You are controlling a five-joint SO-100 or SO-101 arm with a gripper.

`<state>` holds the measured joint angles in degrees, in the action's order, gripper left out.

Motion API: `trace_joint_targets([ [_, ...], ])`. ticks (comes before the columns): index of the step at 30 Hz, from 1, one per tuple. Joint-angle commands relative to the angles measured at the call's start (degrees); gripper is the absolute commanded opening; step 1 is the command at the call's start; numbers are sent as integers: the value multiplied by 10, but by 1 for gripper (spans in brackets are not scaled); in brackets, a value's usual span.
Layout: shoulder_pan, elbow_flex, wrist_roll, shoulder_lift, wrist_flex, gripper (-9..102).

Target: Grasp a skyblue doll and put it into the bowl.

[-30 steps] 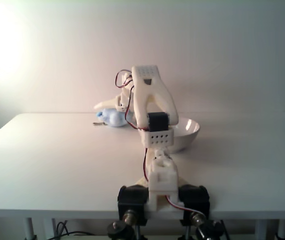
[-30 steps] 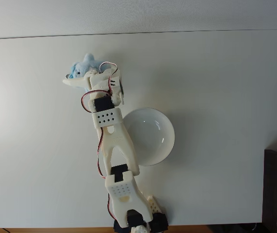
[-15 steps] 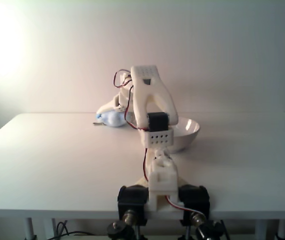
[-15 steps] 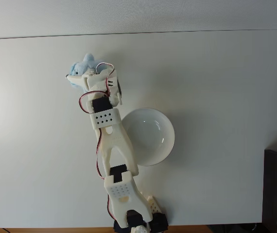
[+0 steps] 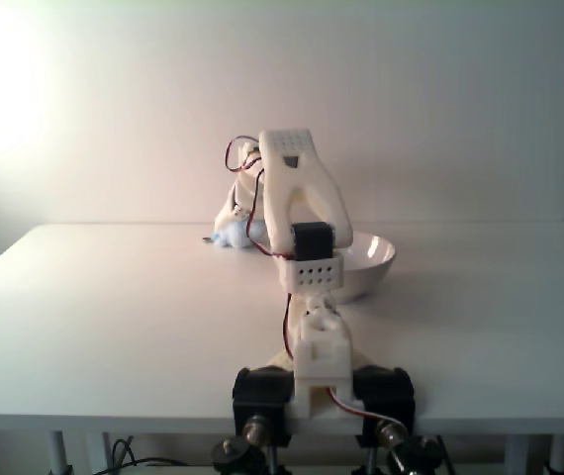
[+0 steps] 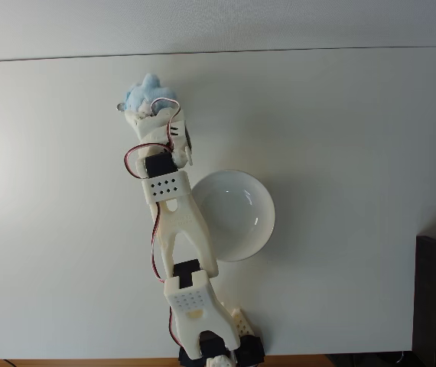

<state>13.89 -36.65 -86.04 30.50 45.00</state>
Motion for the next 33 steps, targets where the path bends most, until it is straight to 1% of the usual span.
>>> trace_joint_targets([
  [1, -4, 18, -2, 25, 2, 22],
  [7, -4, 18, 1, 45, 2, 4],
  [10, -3, 18, 4, 56, 2, 0],
  [25, -4, 11, 5, 181, 8, 0],
  [28, -6, 11, 3, 208, 32, 0],
  [33, -18, 11, 3, 255, 98, 0],
])
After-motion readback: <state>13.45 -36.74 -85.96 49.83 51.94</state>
